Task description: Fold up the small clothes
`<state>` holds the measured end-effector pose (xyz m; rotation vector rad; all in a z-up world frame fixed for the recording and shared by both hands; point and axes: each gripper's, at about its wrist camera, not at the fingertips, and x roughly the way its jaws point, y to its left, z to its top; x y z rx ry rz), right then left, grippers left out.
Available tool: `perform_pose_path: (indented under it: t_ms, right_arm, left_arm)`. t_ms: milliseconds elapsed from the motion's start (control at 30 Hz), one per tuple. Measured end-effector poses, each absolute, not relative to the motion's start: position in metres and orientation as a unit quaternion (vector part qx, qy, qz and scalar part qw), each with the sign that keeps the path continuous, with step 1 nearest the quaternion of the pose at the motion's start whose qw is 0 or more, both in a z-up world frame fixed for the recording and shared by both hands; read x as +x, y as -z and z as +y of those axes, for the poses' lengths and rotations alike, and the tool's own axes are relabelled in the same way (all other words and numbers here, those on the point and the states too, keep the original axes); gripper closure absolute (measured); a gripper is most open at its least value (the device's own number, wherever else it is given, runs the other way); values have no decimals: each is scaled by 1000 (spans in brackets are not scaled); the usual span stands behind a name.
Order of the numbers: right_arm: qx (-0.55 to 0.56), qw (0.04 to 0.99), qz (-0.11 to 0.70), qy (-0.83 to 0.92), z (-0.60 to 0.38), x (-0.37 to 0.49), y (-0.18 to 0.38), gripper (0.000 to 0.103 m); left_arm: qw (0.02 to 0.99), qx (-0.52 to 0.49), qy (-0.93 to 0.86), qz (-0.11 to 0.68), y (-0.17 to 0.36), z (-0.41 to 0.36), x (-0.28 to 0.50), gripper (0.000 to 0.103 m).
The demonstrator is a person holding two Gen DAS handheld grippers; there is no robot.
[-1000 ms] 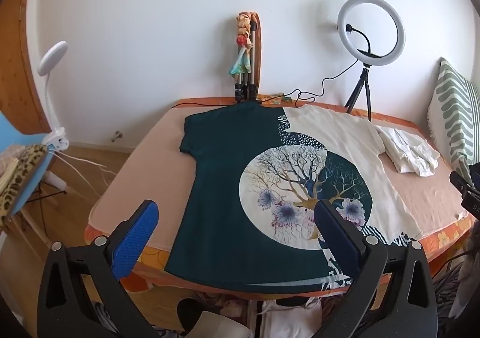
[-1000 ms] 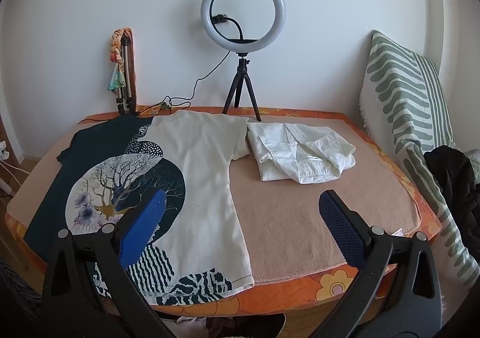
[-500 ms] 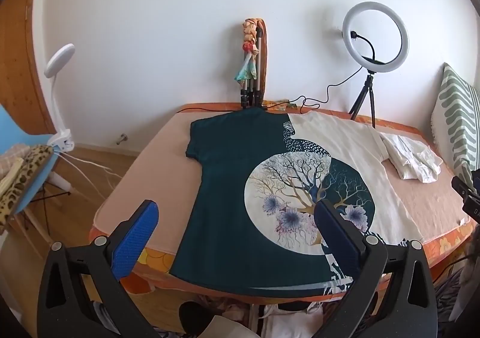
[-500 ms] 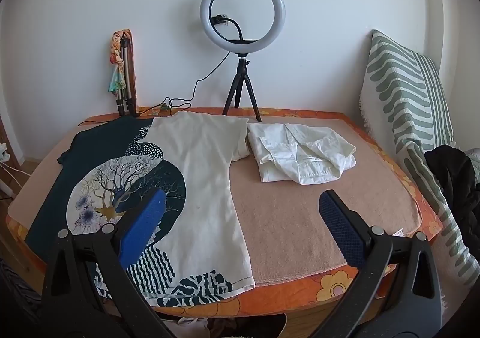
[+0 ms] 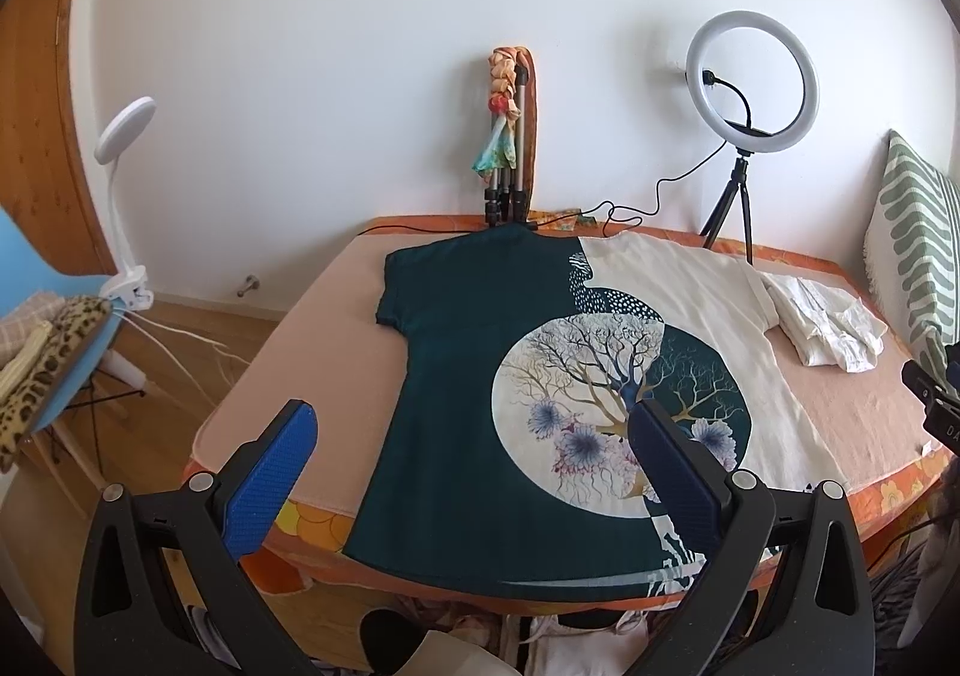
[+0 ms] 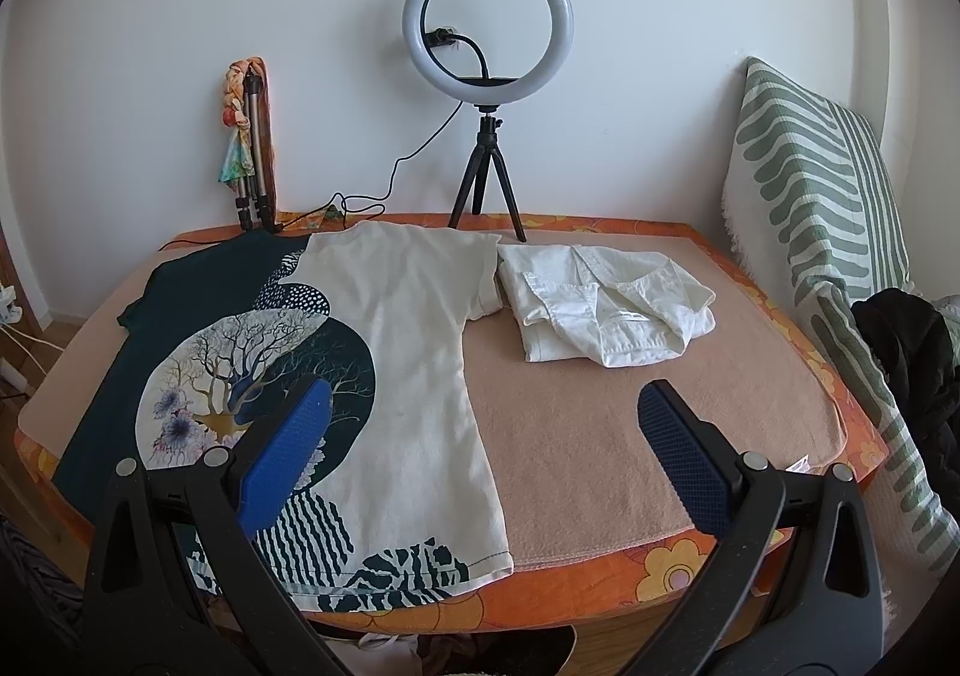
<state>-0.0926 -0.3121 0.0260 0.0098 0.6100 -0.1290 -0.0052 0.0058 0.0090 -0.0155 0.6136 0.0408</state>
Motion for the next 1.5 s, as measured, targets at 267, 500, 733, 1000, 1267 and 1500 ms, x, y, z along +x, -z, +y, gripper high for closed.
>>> perform_pose_path:
  t_ms: [267, 500, 733, 1000, 1267, 1500]
  right_arm:
    - [5, 952, 301, 63, -313, -93, -27, 0]
    - [6, 952, 301, 62, -309, -92, -27, 0]
    - [9, 952, 301, 58, -305, -92, -26, 0]
    - [10, 952, 302, 57, -305, -91, -26, 0]
    - [9, 952, 302, 57, -304, -90, -26, 0]
    - [10, 951, 302, 57, -304, -90, -26, 0]
  left_arm:
    - [954, -8, -19, 299, -11, 5, -6, 0]
    - [954, -7, -20, 298, -12, 3, -6, 0]
    - [954, -8, -18, 298, -13, 2, -5, 0]
    - [955, -6, -17, 298, -13, -1, -4, 0]
    - [954, -6, -15, 298, -13, -3, -3, 0]
    - [954, -7, -15, 298, -12, -5, -3, 0]
